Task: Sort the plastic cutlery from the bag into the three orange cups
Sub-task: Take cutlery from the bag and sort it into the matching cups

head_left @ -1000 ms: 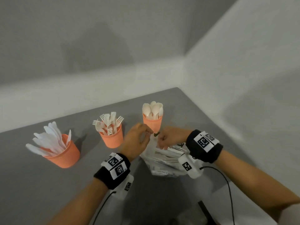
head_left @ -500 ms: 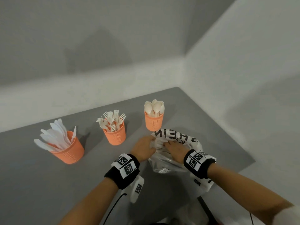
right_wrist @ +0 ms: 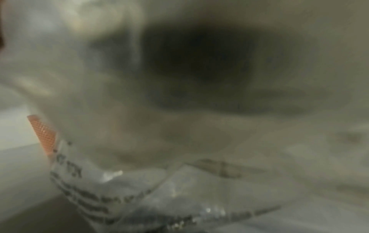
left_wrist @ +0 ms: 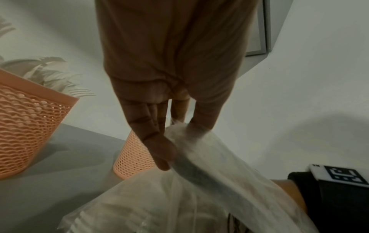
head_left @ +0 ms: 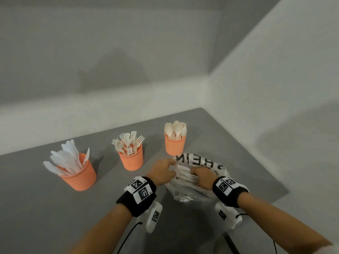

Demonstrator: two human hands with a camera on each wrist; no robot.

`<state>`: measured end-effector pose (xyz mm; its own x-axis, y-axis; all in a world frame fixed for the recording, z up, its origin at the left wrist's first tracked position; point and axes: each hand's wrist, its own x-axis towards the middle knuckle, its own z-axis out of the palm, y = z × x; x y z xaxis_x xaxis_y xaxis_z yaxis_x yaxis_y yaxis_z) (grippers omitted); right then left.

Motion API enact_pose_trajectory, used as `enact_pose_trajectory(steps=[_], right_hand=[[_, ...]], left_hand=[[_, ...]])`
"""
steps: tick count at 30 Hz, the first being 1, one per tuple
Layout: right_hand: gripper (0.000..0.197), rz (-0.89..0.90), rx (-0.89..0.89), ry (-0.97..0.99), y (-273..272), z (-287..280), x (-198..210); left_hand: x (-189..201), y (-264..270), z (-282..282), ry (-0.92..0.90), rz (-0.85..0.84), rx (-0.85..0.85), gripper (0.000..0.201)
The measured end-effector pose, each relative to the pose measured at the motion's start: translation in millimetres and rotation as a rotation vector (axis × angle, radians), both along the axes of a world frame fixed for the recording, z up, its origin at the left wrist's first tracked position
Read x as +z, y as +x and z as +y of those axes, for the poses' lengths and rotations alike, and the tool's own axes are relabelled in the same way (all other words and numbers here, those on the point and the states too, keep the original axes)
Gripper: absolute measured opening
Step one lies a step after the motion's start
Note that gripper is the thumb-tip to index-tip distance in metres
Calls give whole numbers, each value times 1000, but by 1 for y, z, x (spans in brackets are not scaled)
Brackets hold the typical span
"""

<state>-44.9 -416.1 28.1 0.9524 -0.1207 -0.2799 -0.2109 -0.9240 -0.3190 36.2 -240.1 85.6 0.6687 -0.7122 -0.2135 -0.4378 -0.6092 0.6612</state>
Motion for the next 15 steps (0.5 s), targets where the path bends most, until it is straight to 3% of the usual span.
enact_pose_trajectory(steps=[7, 12, 15], right_hand=[[47, 8, 2, 69, 3, -8, 4], [30, 53, 10, -101, 5, -6, -3], [25, 44, -16, -101, 8, -6, -8]], left_hand=[[2, 3, 0, -35, 43, 14, 40], [2, 2, -1, -50, 38, 9, 38], [2, 2, -2, -40, 36, 13, 39]])
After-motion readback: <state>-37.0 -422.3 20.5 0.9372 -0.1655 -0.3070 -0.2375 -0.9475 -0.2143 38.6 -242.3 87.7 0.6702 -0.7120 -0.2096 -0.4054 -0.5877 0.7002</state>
